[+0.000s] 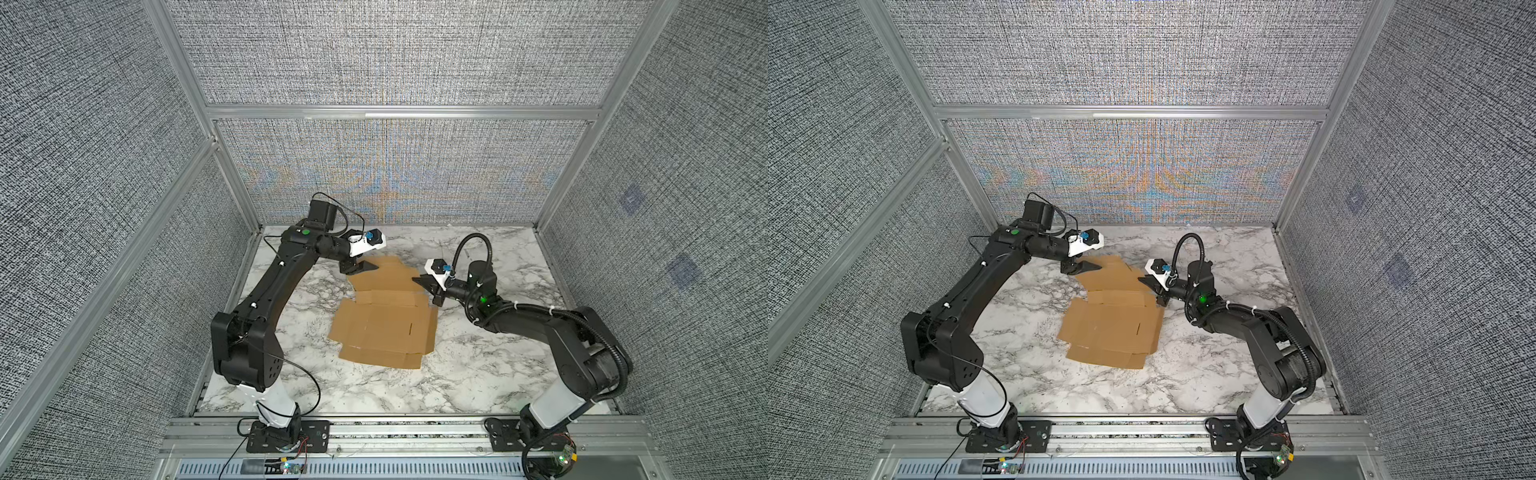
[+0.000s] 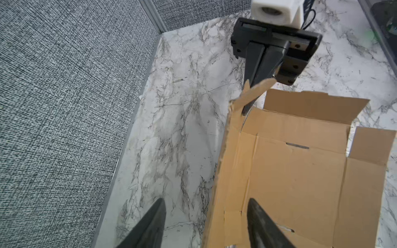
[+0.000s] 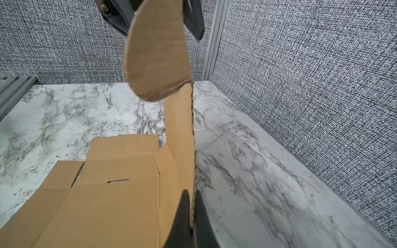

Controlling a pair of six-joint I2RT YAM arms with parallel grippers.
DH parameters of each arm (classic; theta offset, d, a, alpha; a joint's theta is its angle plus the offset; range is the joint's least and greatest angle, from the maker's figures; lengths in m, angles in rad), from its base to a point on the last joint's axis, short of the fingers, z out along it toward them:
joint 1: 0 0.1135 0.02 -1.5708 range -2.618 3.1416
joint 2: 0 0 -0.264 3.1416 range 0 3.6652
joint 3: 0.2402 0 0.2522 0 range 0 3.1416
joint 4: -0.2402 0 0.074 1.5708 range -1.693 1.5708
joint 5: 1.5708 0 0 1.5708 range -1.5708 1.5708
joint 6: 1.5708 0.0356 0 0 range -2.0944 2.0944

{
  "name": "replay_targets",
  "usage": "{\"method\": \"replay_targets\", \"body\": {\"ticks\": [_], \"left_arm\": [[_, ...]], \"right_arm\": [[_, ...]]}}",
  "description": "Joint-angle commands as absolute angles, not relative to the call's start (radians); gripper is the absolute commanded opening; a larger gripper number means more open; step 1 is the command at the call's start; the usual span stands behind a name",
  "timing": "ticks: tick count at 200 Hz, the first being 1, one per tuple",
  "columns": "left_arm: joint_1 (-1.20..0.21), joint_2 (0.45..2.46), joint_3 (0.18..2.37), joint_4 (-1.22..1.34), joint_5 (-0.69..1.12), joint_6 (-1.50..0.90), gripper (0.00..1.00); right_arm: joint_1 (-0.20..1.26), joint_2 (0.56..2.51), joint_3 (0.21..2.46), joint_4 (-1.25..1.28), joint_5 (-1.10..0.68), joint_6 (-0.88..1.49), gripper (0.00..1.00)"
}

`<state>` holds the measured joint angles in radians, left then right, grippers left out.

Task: Assemble paper box
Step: First fold the bottom flaps of a flat cardboard box at the center of the table.

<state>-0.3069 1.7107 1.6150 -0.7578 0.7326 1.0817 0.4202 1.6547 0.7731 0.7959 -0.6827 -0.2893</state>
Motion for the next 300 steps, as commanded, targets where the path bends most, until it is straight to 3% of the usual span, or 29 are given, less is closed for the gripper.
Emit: {"method": "replay_targets", "body": {"ticks": [1, 24, 38, 75, 80, 97, 107, 125, 145, 165, 193, 231, 300], "left_arm": [[-0.317, 1.704, 1.593, -0.770, 0.713, 1.099, 0.57], [-0.319, 1.691, 1.572, -0.756, 0.710, 1.094, 0.53], [-0.321, 1.685, 1.565, -0.744, 0.709, 1.086, 0.44], [-0.322, 1.678, 1.575, -0.745, 0.690, 1.089, 0.00], [-0.324, 1.676, 1.577, -0.749, 0.687, 1.090, 0.00], [-0.325, 1.661, 1.579, -0.759, 0.676, 1.101, 0.00], [-0.325, 1.650, 1.577, -0.764, 0.670, 1.111, 0.00], [-0.325, 1.638, 1.591, -0.774, 0.642, 1.120, 0.00], [-0.331, 1.627, 1.614, -0.765, 0.576, 1.098, 0.00], [-0.334, 1.613, 1.609, -0.736, 0.532, 1.066, 0.00], [-0.347, 1.615, 1.602, -0.699, 0.460, 1.036, 0.00], [-0.360, 1.626, 1.609, -0.650, 0.363, 1.011, 0.00], [-0.402, 1.560, 1.547, -0.698, 0.358, 0.912, 0.00]], "right_arm": [[0.431, 1.651, 0.774, 0.783, -0.670, -0.320, 0.00], [0.437, 1.639, 0.770, 0.776, -0.661, -0.325, 0.00], [0.441, 1.634, 0.770, 0.770, -0.661, -0.331, 0.00], [0.441, 1.631, 0.777, 0.746, -0.636, -0.325, 0.00], [0.440, 1.629, 0.773, 0.746, -0.632, -0.320, 0.00], [0.439, 1.610, 0.750, 0.751, -0.587, -0.279, 0.31], [0.432, 1.585, 0.725, 0.755, -0.571, -0.257, 0.43], [0.404, 1.533, 0.694, 0.725, -0.544, -0.202, 0.51], [0.396, 1.442, 0.725, 0.550, -0.510, -0.136, 0.53], [0.432, 1.362, 0.760, 0.425, -0.396, -0.008, 0.50], [0.528, 1.329, 0.827, 0.298, -0.204, 0.231, 0.29], [0.596, 1.455, 0.876, 0.261, -0.139, 0.437, 0.08], [0.517, 1.683, 0.893, 0.292, -0.244, 0.614, 0.00]]}}
